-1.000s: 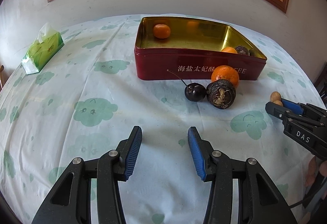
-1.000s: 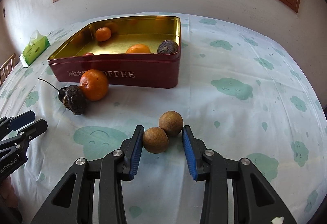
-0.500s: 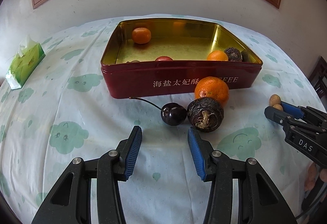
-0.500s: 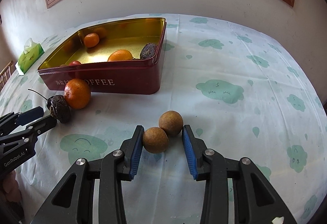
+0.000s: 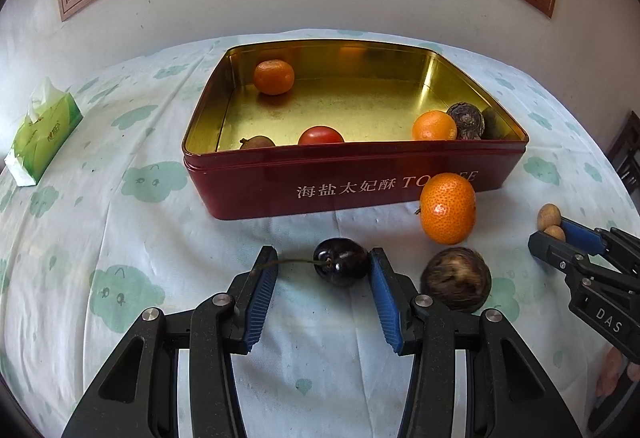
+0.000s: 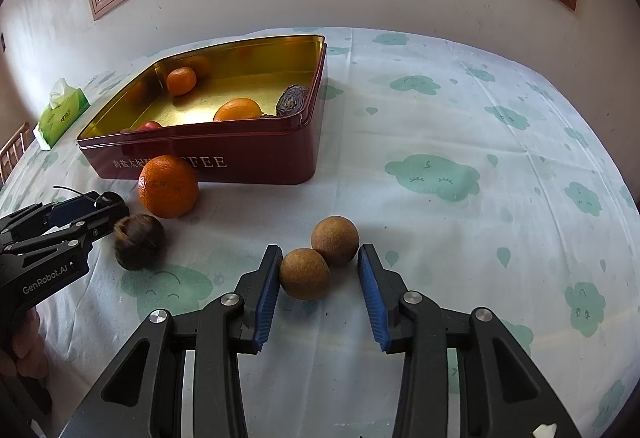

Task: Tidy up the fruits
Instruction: 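Grasp the black cherry with left tool while right tool grasps the two brown fruits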

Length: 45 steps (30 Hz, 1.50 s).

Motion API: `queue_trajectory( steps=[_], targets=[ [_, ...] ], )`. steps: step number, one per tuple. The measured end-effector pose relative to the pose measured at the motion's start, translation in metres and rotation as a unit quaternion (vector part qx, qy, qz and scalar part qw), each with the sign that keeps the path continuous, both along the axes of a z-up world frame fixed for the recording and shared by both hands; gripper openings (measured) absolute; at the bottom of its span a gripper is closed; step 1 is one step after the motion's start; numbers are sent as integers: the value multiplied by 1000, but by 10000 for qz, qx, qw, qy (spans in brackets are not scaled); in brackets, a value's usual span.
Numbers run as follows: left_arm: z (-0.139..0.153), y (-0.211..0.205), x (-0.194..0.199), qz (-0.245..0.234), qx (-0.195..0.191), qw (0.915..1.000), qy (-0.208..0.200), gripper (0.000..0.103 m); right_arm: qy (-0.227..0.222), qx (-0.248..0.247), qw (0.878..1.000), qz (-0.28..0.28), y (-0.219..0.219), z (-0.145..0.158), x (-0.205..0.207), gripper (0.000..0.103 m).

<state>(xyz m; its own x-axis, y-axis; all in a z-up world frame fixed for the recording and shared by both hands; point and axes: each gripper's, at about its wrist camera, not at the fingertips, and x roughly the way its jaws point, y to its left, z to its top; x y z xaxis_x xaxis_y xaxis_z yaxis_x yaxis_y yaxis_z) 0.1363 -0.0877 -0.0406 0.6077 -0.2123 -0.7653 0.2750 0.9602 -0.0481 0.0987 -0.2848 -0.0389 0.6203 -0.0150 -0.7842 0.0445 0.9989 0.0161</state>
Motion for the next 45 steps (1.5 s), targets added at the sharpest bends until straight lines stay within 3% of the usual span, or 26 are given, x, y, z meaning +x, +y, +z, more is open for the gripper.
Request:
queue_trajectory(
  steps=[8, 33, 45],
  targets=[
    [1, -5, -6, -206, 39, 9998, -32, 29, 2, -12, 10000, 0, 0, 0, 0, 38],
    [7, 2, -22, 102, 180, 9993, -300, 28, 18, -83, 10000, 6, 2, -1, 1, 38],
    [6, 10, -19, 317, 106, 9992, -224, 28, 15, -112, 9999, -13, 2, 0, 0, 35]
  ],
)
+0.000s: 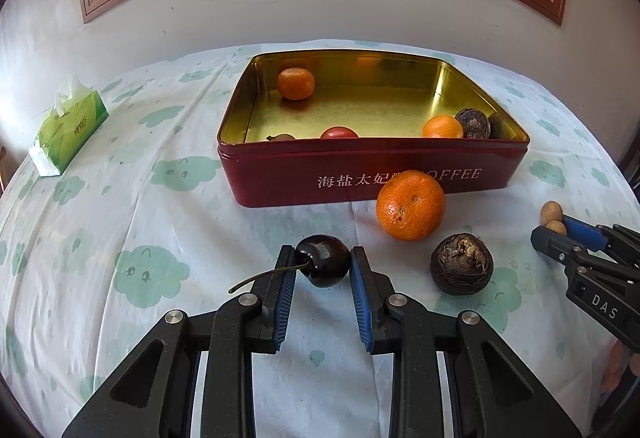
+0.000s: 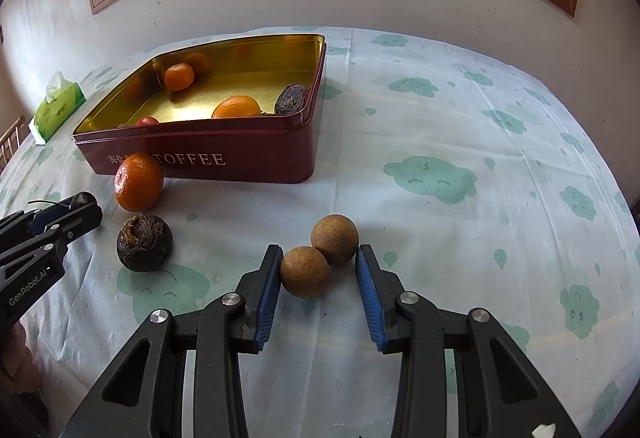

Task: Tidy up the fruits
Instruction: 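Grasp the black cherry with left tool while right tool grasps the two brown fruits, then carry the cherry with left tool while right tool carries the brown fruits over the tin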

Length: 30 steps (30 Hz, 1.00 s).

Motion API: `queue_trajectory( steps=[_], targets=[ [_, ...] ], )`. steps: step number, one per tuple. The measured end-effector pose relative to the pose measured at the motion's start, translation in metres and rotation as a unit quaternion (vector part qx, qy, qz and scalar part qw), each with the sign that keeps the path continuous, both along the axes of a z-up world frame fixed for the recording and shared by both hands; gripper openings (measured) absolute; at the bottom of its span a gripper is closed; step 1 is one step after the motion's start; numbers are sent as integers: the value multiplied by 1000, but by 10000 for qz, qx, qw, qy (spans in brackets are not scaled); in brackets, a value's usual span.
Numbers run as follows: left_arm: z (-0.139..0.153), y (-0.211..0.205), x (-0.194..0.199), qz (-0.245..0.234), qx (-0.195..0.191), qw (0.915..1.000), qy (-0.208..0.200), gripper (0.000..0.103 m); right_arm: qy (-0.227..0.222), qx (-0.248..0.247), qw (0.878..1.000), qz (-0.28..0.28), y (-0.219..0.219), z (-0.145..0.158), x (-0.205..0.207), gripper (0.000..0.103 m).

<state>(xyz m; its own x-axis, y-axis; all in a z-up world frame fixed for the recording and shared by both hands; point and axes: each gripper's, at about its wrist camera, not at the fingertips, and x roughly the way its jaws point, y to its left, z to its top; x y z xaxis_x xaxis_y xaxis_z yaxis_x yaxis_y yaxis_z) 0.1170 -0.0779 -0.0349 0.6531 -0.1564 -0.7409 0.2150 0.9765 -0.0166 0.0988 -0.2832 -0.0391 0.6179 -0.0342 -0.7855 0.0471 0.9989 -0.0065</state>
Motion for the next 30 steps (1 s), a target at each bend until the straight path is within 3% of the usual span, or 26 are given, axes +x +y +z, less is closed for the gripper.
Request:
queue_trajectory(
  steps=[5, 8, 30],
  targets=[
    [1, 2, 1, 67, -27, 10000, -16, 28, 2, -9, 10000, -2, 0, 0, 0, 35],
    [1, 2, 0, 77, -15, 10000, -23, 28, -13, 1, 10000, -5, 0, 1, 0, 22],
    [2, 6, 2, 188, -92, 9998, 12, 28, -4, 197, 9998, -5, 2, 8, -8, 22]
  ],
)
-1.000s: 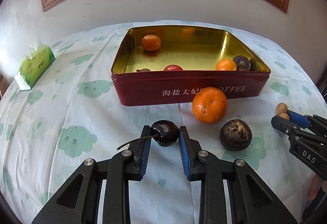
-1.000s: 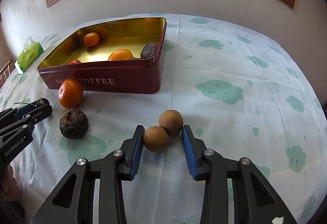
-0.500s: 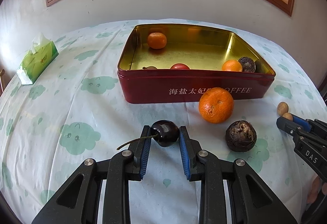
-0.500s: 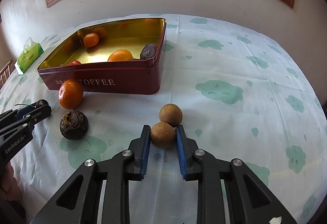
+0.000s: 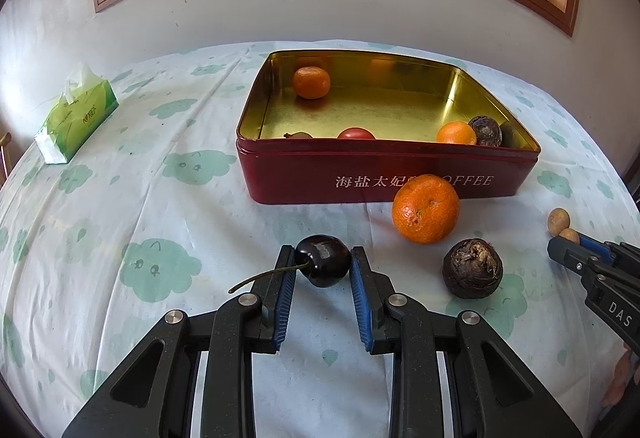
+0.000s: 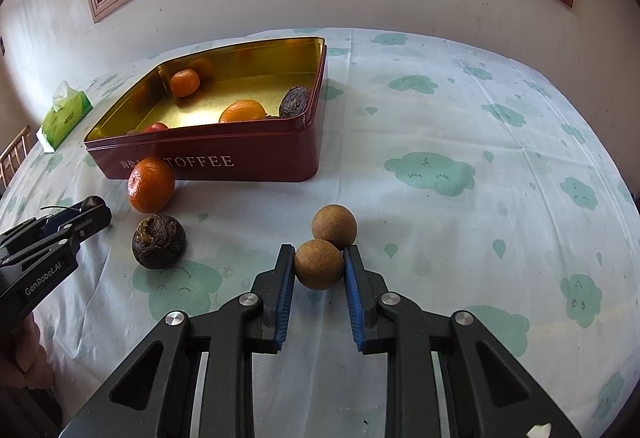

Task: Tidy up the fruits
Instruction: 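Carry the cherry with left tool while right tool carries the brown fruits over the tin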

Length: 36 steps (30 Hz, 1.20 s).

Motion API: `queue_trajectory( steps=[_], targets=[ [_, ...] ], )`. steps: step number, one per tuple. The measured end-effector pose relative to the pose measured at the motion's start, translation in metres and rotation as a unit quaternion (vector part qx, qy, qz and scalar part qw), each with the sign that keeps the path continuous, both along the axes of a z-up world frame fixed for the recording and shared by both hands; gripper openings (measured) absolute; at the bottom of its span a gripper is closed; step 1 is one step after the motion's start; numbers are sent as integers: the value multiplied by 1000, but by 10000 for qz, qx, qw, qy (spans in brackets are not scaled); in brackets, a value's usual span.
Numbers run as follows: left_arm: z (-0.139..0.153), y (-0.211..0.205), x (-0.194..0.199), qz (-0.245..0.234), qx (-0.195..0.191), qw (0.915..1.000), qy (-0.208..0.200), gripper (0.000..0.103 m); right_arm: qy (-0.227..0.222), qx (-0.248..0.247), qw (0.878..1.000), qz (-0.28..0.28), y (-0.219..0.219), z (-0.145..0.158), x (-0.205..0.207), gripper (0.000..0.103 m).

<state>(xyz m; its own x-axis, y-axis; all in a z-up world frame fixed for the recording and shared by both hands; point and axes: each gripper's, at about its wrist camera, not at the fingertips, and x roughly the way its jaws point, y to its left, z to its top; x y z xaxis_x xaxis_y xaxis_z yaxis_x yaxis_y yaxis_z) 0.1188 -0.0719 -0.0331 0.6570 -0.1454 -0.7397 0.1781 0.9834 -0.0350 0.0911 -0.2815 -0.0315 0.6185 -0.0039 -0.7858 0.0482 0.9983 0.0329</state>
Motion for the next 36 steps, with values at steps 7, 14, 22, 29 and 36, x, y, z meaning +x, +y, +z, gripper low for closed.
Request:
queue_trajectory(
  steps=[7, 14, 22, 29, 36],
  targets=[
    [2, 0, -3, -43, 15, 10000, -23, 28, -174, 0, 9998, 49, 4, 15, -5, 22],
    [9, 3, -3, -14, -4, 10000, -54, 28, -338, -52, 9992, 204, 12, 29, 1, 22],
    [26, 2, 3, -116, -33, 9996, -241, 28, -473, -100, 9979, 437, 24, 43, 18, 22],
    [49, 1, 20, -173, -11, 9986, -491, 28, -610, -33, 9963, 602, 34, 55, 37, 22],
    [57, 2, 47, -147, -77, 9988, -469, 28, -614, -27, 9954, 738, 42, 56, 59, 22]
  ],
)
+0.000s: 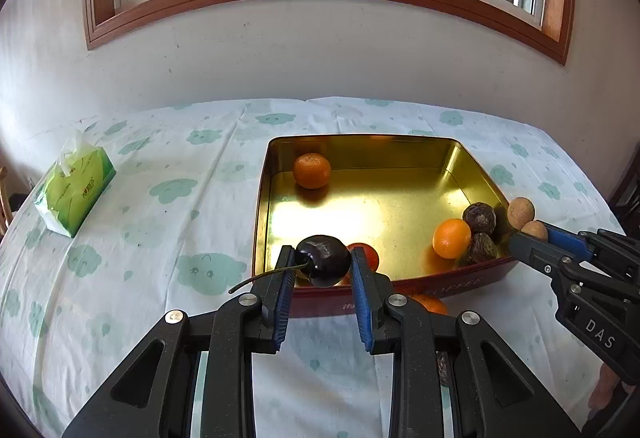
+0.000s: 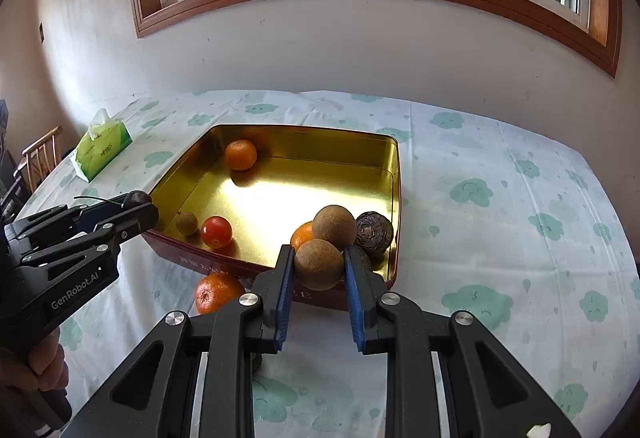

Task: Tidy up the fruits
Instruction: 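Carry the cherry with left tool while right tool carries the brown fruits over the tin, then open left tool to drop the cherry while right tool releases the brown fruits in the tin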

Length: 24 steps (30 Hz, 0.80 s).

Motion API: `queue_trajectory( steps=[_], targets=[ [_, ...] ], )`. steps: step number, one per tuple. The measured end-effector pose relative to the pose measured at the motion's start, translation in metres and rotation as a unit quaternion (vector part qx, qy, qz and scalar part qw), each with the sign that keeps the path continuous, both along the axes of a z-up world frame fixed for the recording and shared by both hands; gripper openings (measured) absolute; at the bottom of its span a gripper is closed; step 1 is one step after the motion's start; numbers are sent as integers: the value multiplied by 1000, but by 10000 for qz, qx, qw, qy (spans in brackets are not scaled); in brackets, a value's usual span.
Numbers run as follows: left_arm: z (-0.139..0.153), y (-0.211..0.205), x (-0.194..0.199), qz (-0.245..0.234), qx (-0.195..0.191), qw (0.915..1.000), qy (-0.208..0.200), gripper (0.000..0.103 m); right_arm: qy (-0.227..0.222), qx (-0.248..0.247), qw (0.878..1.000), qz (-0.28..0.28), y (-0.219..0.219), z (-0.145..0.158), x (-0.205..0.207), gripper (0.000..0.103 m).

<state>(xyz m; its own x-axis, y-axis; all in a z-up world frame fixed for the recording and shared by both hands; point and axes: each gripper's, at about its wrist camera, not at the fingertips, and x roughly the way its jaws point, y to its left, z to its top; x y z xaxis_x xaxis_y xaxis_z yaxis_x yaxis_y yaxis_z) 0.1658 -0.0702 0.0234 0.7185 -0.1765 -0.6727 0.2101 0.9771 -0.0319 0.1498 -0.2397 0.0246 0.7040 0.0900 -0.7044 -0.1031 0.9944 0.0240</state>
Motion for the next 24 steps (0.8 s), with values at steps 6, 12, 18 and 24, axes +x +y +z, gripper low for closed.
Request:
queue_trajectory(
  steps=[6, 12, 18, 24],
  targets=[
    [-7, -4, 24, -21, 12, 9999, 155, 28, 152, 40, 9999, 58, 2, -10, 22, 22],
    [-20, -10, 41, -79, 111, 9994, 325, 28, 273, 62, 9996, 69, 2, -21, 39, 22],
    [-30, -14, 50, -120, 179, 9988, 442, 28, 384, 102, 9992, 68, 2, -31, 50, 22],
    [-36, -16, 53, -57, 248, 9985, 476, 29, 429, 165, 9989, 43, 2, -36, 54, 23]
  ],
)
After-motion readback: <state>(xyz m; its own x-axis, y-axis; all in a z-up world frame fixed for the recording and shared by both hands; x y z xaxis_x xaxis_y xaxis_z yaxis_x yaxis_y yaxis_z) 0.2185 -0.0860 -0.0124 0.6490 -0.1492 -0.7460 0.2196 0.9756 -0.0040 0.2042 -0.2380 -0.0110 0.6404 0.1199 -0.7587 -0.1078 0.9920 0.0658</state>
